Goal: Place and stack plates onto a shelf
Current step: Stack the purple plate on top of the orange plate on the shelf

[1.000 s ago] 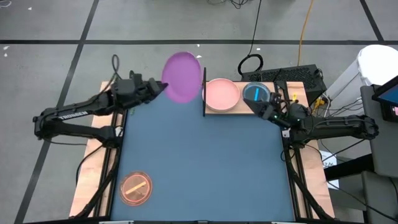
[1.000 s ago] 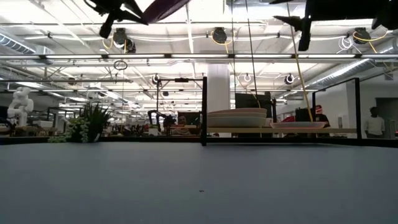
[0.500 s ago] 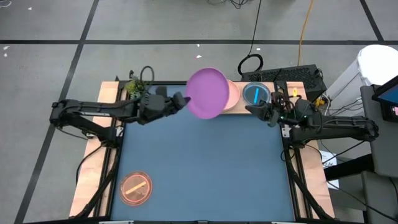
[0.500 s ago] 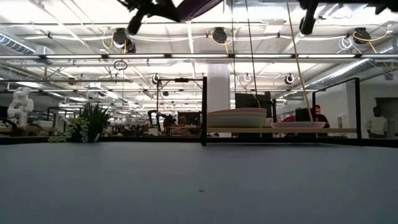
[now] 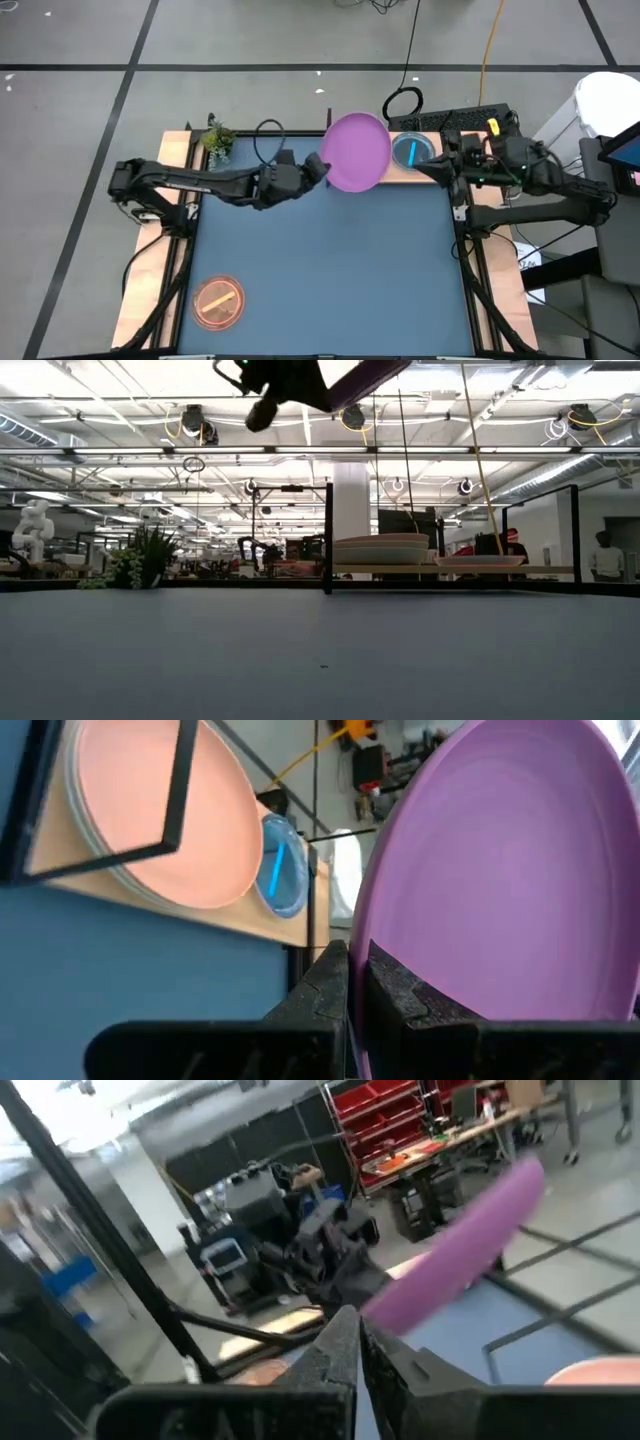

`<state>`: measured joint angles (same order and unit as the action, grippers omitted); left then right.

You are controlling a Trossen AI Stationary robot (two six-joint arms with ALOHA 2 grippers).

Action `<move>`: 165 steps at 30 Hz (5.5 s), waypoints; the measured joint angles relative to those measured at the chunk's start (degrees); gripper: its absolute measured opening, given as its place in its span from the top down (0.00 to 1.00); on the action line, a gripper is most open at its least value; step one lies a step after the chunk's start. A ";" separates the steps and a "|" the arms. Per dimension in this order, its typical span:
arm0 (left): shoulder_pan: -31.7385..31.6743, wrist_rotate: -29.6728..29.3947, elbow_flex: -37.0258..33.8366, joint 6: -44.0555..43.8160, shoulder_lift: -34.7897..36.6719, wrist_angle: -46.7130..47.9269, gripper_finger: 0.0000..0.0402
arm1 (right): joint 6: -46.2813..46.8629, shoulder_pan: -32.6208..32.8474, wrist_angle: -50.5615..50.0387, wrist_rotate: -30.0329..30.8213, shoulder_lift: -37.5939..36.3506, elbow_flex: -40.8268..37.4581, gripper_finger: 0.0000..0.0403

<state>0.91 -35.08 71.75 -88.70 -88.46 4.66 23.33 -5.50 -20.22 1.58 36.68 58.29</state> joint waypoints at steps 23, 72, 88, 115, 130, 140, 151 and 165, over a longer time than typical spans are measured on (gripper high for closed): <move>-0.19 -7.94 -0.02 -9.39 -13.07 -12.10 0.97 | -9.51 0.00 -2.39 -0.37 1.09 2.75 1.00; 1.11 -9.20 9.03 -13.01 -24.30 -9.58 0.97 | -8.83 -0.01 -0.99 -0.35 1.34 2.73 1.00; -0.06 -9.55 16.44 -33.33 -31.37 4.53 0.97 | -7.34 -0.02 -0.83 -0.35 0.37 2.73 1.00; -7.37 -3.97 16.44 -36.11 -31.28 4.10 0.92 | -5.96 -0.01 -1.10 -0.35 0.42 2.70 1.00; -7.64 -1.29 16.44 -35.70 -31.28 3.86 0.92 | -4.04 -0.01 -1.10 -0.42 0.42 2.70 1.00; -7.71 -0.51 16.41 -35.75 -31.28 2.47 0.92 | -4.04 -0.01 -1.09 -1.92 0.40 2.69 1.00; -7.80 -0.71 16.41 -33.79 -31.28 2.55 0.92 | -4.06 -0.02 -1.09 -2.14 0.40 2.68 1.00; -8.01 1.25 16.37 -32.34 -31.26 3.61 0.81 | -4.26 -0.01 -1.09 -3.42 0.39 2.68 1.00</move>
<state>-7.11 -33.83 88.12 -121.04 -119.72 8.27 19.07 -5.50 -21.31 -1.84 37.08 60.97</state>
